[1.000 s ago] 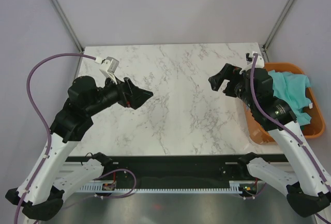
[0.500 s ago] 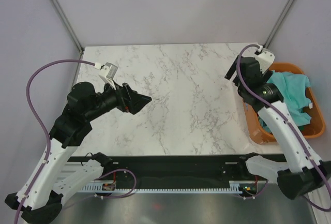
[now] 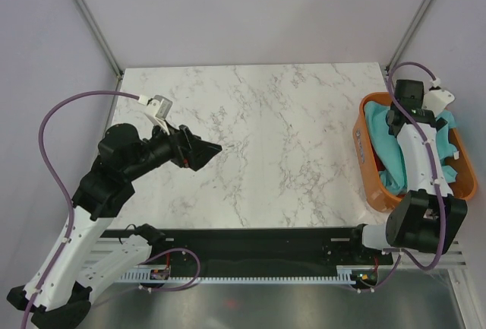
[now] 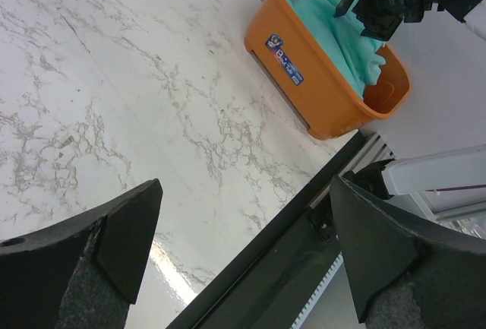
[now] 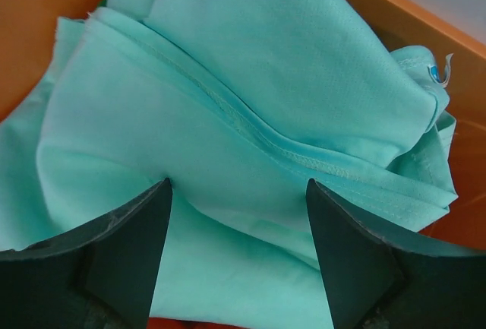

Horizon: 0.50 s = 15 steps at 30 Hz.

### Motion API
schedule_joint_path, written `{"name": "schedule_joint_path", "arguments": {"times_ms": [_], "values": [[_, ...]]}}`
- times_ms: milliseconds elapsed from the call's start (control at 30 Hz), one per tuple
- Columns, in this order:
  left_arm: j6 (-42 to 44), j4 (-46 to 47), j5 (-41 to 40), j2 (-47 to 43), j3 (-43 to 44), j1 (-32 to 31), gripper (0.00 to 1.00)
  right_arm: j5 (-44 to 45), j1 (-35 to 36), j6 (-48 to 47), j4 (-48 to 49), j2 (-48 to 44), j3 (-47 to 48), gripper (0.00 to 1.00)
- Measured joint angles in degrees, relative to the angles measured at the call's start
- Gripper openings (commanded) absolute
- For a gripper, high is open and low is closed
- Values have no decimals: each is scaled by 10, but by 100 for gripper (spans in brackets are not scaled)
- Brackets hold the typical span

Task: Fold and stack the t-shirts
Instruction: Grab the tshirt from the pile

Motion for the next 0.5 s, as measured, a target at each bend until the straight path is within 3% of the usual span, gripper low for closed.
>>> {"name": "schedule_joint_path", "arguments": {"times_ms": [67,167,200,267,333,500], "values": [[0,0,0,3,0,0,99,-4,-9,-8,9,5,-11,75],[0,0,0,10,0,0,98,-13,-16,-21,20,11,-21,59],[0,0,0,13,0,0,97,-18,-18,-27,23,13,-21,42],[0,0,1,19,0,0,96,-26,-21,-41,29,16,-21,28],[0,0,1,27,0,0,96,-40,-22,-57,30,17,-16,0],[-3,0,-6,44,0,0,96,-133,-24,-90,9,16,93,0]]}}
